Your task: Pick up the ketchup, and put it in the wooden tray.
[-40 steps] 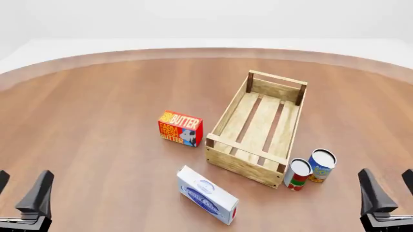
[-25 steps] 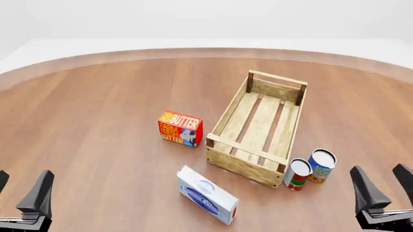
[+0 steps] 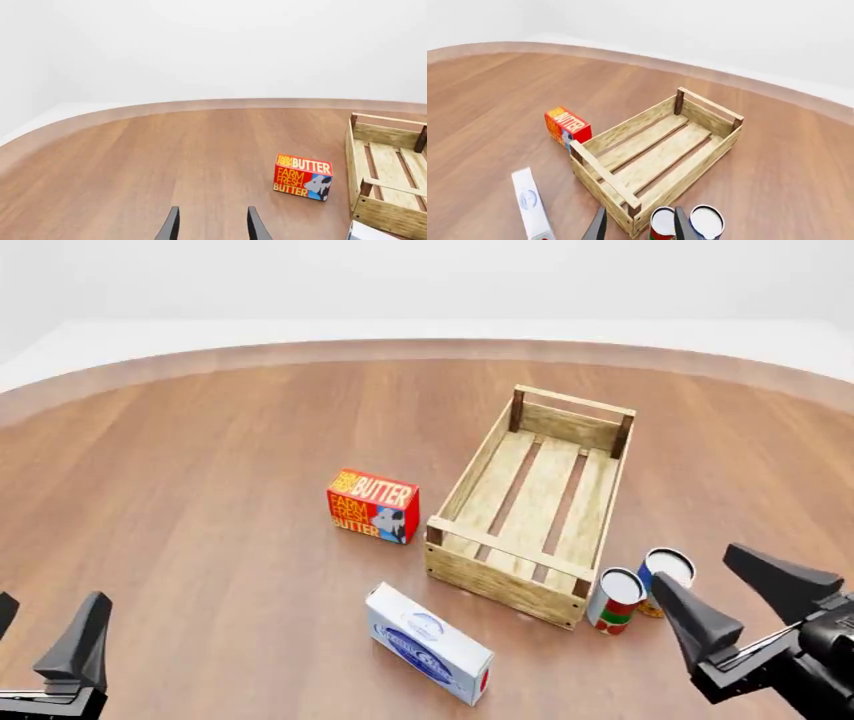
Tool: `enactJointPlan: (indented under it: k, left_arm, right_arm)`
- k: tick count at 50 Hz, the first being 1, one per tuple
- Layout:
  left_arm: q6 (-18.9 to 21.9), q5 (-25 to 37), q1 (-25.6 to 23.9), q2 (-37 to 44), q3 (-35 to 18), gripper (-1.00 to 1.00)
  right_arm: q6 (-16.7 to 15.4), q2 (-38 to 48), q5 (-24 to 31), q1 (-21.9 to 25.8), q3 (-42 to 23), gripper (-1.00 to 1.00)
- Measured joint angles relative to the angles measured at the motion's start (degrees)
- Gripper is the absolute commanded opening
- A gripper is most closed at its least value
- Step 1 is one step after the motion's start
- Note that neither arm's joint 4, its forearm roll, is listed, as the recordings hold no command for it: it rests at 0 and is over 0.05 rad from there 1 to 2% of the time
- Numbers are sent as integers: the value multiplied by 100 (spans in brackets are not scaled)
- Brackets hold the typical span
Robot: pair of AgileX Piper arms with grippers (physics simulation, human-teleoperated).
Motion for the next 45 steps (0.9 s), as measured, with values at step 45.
enactJointPlan:
  k: [45]
  left_arm:
    - [0,0,0,0,0,100]
  right_arm:
    - [-70,3833,-54,2947,-2330,100]
